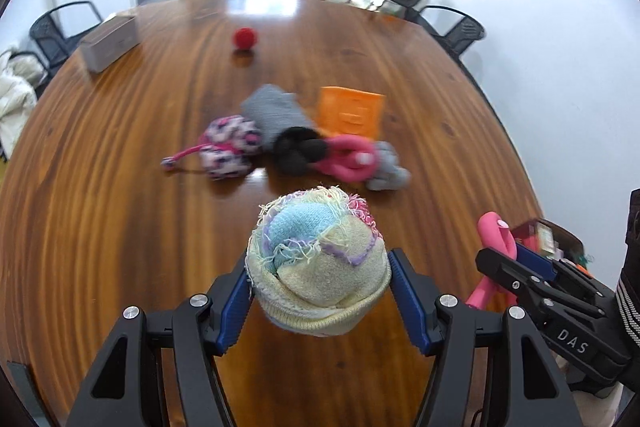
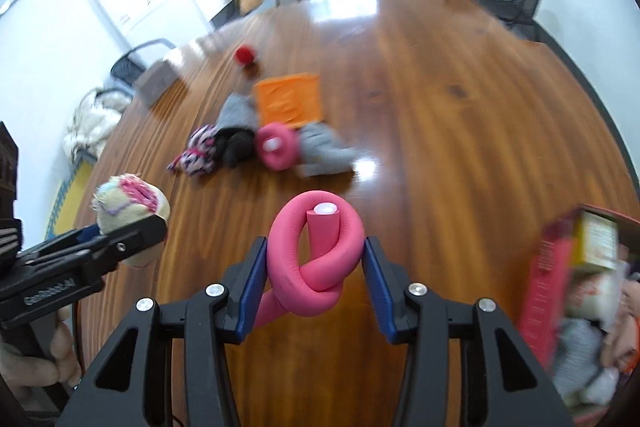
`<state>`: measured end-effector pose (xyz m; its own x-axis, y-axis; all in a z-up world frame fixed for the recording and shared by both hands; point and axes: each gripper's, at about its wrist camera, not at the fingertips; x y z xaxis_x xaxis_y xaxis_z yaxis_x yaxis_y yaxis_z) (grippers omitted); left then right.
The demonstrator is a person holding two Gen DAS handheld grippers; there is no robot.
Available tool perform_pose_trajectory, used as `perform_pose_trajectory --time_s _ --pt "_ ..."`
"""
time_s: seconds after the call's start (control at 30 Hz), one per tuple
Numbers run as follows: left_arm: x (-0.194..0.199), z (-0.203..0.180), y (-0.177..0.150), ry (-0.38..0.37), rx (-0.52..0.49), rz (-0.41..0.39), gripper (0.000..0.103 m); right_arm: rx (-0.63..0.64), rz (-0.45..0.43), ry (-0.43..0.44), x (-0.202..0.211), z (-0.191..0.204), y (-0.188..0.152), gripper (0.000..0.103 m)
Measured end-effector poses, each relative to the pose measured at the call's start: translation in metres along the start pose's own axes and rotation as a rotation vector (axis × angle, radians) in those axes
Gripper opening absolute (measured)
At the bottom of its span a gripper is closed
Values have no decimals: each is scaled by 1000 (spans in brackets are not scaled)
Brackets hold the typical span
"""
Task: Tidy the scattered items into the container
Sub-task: 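Carry the knit ball and pink knot into the box and open both tools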
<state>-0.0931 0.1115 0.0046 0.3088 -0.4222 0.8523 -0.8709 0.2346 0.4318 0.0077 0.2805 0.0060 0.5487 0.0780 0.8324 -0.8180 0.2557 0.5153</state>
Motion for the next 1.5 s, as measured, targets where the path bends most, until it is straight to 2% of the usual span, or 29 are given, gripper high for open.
perform_pose_trajectory --time_s 0.47,0.77,0.93,1.07,1.37,1.5 --pt "-13 -187 -46 -177 -255 55 66 -266 -138 -210 130 -168 -66 51" --pt "-29 -268 -67 -223 -342 74 66 -323 -188 -253 172 -225 -87 51" --pt "-35 -289 -69 -199 -349 92 67 -316 -202 -245 179 -236 -90 51" --pt "-30 -290 -69 -195 -345 78 67 -310 -208 -231 179 -243 -90 51" --pt "-18 -261 -63 -140 -274 62 67 -257 -215 -183 162 -239 -67 51" --pt "-14 -245 -61 -121 -242 57 67 -230 -202 -190 149 -234 -58 52"
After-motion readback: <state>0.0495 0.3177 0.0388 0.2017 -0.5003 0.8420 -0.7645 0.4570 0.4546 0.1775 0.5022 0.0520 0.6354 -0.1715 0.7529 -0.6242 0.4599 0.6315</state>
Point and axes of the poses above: each gripper's, at about its wrist camera, not at the fingertips, and x roughly against the way its jaws point, z to its left, y to its top, and after that the axes turned 4 degrees about x, right-handed
